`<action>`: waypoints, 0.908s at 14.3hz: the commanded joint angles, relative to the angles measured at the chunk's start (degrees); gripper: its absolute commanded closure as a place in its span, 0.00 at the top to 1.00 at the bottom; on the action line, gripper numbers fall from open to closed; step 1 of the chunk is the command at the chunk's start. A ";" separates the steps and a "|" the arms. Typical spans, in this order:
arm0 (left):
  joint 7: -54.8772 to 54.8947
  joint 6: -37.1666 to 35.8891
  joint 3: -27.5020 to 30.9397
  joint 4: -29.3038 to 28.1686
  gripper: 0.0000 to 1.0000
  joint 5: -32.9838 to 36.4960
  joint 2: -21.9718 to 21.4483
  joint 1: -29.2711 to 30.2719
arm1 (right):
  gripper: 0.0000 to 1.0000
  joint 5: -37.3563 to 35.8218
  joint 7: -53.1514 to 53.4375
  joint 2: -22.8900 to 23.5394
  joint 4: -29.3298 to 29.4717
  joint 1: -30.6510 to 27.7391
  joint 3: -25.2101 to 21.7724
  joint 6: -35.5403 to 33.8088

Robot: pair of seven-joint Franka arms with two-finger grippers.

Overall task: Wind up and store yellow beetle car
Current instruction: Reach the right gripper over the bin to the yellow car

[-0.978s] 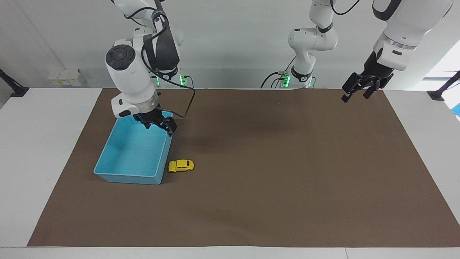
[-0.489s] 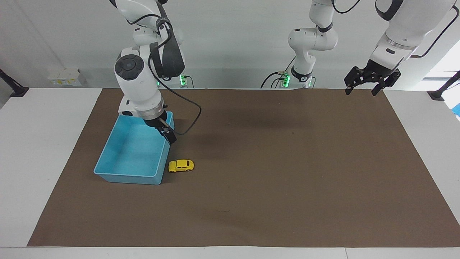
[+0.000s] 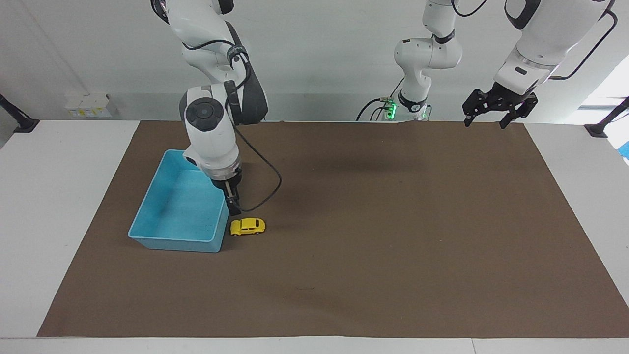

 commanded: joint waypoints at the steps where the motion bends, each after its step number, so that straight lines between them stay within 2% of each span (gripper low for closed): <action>1: 0.28 -2.32 0.31 2.43 1.00 1.14 -0.94 0.36 | 1.00 -5.18 9.48 2.95 0.26 2.00 0.21 2.59; 7: 0.37 -1.89 0.14 2.72 1.00 1.14 -0.75 0.28 | 1.00 -10.02 22.60 7.80 -1.48 3.50 0.12 8.91; 13: 0.10 -1.45 0.22 2.63 1.00 1.05 -0.76 0.37 | 1.00 -11.53 22.36 7.01 -7.99 2.71 0.12 15.24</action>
